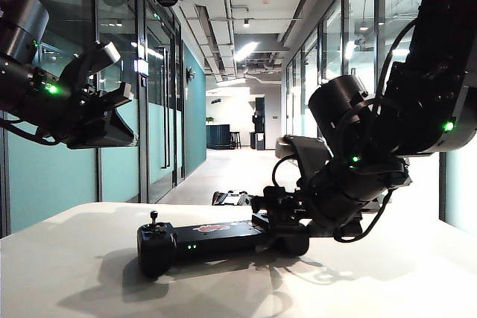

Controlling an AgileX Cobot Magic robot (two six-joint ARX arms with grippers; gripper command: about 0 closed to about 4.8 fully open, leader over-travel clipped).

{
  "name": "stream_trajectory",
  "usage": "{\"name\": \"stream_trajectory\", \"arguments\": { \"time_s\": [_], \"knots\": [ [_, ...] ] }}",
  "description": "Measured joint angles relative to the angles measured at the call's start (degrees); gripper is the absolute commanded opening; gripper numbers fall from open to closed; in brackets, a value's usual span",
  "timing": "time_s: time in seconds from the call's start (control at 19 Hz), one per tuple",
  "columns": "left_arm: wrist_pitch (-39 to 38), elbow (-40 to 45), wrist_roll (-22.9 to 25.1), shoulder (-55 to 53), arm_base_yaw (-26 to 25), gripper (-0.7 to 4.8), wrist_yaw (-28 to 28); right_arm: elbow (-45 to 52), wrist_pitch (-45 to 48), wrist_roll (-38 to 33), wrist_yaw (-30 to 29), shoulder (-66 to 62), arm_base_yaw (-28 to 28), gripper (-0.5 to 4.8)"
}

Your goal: Push the left joystick on the remote control sitting on the white table forward to make the robot dog walk in a straight line until it approaches the door.

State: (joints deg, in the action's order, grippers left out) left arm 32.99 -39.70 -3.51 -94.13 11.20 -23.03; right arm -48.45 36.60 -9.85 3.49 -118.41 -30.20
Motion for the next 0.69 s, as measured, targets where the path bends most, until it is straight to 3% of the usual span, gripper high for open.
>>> {"name": "stream_trajectory", "arguments": {
  "time_s": [0.05, 0.58, 0.69],
  "knots": [
    [-0.22, 0.0, 0.0, 0.0, 0.0, -0.05, 0.0, 0.0, -0.02, 1.4, -0.5, 0.0, 0.0, 3.98],
    [-0.52, 0.0, 0.0, 0.0, 0.0, -0.05, 0.0, -0.04, -0.02, 5.44, -0.87, 0.48, 0.72, 4.0],
    [-0.52, 0.0, 0.0, 0.0, 0.0, -0.05, 0.0, -0.04, 0.0, 5.49, -3.67, 0.48, 2.21, 4.0]
  ]
}}
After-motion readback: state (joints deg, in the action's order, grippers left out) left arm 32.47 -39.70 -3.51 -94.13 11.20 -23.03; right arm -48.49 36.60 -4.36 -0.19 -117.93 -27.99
